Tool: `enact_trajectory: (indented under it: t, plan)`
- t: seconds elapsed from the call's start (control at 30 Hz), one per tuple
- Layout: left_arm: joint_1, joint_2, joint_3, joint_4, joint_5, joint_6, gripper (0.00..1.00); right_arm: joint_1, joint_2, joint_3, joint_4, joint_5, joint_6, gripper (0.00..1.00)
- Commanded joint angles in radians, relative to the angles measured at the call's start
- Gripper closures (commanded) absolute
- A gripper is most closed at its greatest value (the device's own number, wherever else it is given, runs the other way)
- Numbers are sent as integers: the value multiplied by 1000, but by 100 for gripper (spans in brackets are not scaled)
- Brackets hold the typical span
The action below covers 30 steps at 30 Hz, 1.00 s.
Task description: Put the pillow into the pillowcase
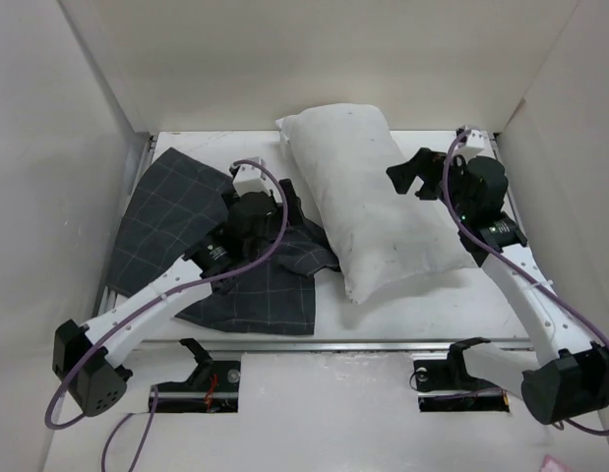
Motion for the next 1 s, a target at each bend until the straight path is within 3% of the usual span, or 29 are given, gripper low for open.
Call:
enact_trajectory:
  t: [0.0,0.13,0.27,0.6,0.63,0.7,0.97]
  plan:
    - [-4,-67,-40,92,-9,22,0,16,18,70,16,-24,-52,0]
    - [-4,-76,-50,83,-46,22,0,34,61,113,7,-36,-118,0]
    - [-4,-52,-41,40,-28,85,0,118,173,231,-74,140,-193,0]
    - [-4,11,-79,-5,105,56,0,166,677,774,-397,252,-357,0]
    - [-4,36,-90,6,136,56,0,175,768,938,-448,305,-358,0]
    - [-4,59,-90,6,161,56,0,175,852,996,-503,316,-381,0]
    - [-4,159,-33,-94,141,47,0,206,1109,1304,-436,310,-450,0]
